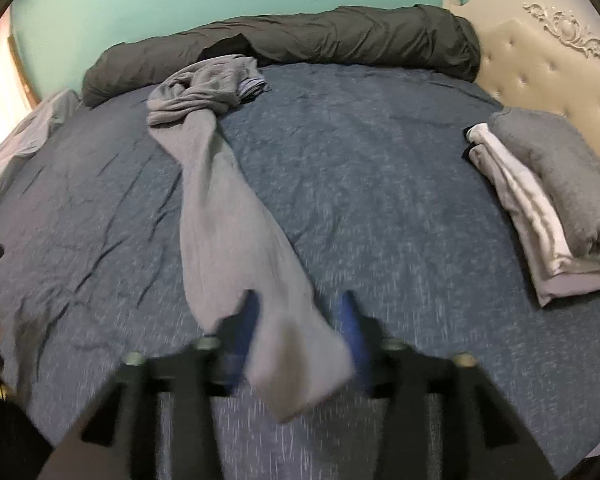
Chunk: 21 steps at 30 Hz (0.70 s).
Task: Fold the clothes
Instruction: 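Pull the sweatshirt sleeve with the right tool to stretch it out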
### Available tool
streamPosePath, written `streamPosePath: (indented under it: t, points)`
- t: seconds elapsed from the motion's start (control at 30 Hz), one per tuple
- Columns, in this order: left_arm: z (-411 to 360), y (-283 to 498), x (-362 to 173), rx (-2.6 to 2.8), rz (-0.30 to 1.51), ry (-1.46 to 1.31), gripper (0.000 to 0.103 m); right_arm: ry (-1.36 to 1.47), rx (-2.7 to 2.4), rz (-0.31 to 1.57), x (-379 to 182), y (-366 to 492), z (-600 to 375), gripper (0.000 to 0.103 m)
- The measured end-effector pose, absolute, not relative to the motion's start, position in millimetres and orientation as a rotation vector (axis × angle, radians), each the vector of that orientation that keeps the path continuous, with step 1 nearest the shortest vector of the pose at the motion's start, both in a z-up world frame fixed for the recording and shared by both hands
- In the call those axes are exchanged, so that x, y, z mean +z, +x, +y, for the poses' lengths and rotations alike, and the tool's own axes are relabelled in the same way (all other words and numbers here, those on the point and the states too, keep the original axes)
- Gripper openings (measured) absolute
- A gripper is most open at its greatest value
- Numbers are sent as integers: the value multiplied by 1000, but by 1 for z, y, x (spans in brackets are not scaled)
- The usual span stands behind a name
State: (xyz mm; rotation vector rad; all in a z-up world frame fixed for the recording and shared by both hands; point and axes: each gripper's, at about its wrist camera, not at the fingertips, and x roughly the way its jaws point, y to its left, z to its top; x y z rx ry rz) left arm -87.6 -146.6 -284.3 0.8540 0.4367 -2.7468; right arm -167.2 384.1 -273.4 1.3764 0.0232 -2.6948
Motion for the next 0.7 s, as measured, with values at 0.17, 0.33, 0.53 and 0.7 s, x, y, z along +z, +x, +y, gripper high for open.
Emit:
streamPosePath:
  t: [0.17,0.33,0.53,0.7]
  points:
    - [-146,-100,-283,-2756,440,854,103,1368,-2693,7,-280,-197,363,58]
    - [-145,-117,-287,-2750,426,865,103,1362,-2641,26,-296,-235,323,64]
    - [-142,-138,-295,-2739,438,906,103,1345,-2584,71,-317,-292,265,69]
    - [-141,-149,-300,-2731,466,950,103,1336,-2572,127,-333,-337,229,71]
